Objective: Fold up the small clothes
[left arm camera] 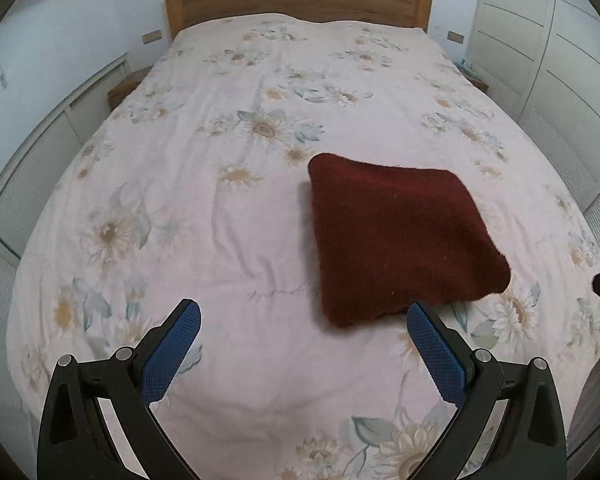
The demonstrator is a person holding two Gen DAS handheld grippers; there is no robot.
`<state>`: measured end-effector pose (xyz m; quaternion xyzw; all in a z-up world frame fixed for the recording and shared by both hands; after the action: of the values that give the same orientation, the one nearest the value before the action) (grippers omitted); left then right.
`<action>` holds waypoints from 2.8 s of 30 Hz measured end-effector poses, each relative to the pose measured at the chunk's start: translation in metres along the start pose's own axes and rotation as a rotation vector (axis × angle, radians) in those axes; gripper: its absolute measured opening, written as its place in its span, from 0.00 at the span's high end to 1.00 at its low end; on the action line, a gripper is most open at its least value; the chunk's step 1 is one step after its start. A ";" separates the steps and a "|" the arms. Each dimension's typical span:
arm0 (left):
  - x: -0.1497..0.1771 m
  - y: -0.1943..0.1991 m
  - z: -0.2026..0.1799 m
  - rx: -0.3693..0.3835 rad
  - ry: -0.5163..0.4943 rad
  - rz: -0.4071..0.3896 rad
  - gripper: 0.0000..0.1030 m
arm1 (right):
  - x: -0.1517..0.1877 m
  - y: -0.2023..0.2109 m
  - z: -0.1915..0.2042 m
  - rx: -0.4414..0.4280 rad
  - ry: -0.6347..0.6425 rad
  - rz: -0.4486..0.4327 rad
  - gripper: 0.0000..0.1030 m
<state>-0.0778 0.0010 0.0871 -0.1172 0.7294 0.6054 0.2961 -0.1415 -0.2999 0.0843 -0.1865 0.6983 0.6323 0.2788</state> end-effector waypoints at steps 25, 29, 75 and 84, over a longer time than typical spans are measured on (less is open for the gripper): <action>0.033 -0.010 -0.014 -0.035 -0.017 0.056 0.01 | 0.016 0.012 -0.001 0.020 0.012 0.011 0.01; 0.035 -0.010 -0.016 -0.039 -0.020 0.060 0.01 | 0.016 0.013 0.001 0.022 0.019 0.013 0.01; 0.047 -0.017 -0.026 -0.039 -0.024 0.103 0.01 | 0.018 0.019 0.002 0.038 0.042 0.007 0.01; 0.045 -0.014 -0.025 -0.037 -0.039 0.098 0.01 | 0.022 0.019 0.001 0.039 0.052 0.015 0.01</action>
<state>-0.1128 -0.0177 0.0521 -0.0748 0.7169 0.6350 0.2780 -0.1700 -0.2946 0.0856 -0.1922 0.7190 0.6155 0.2594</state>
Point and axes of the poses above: each gripper's, at about its wrist camera, not at the fingertips, and y roughly against the way its jaws point, z to its left, x to its underside, the point moved 1 cm from there along -y, roughly the way its jaws point, and after that the axes turned 7 degrees about x, right-handed, at the moved point
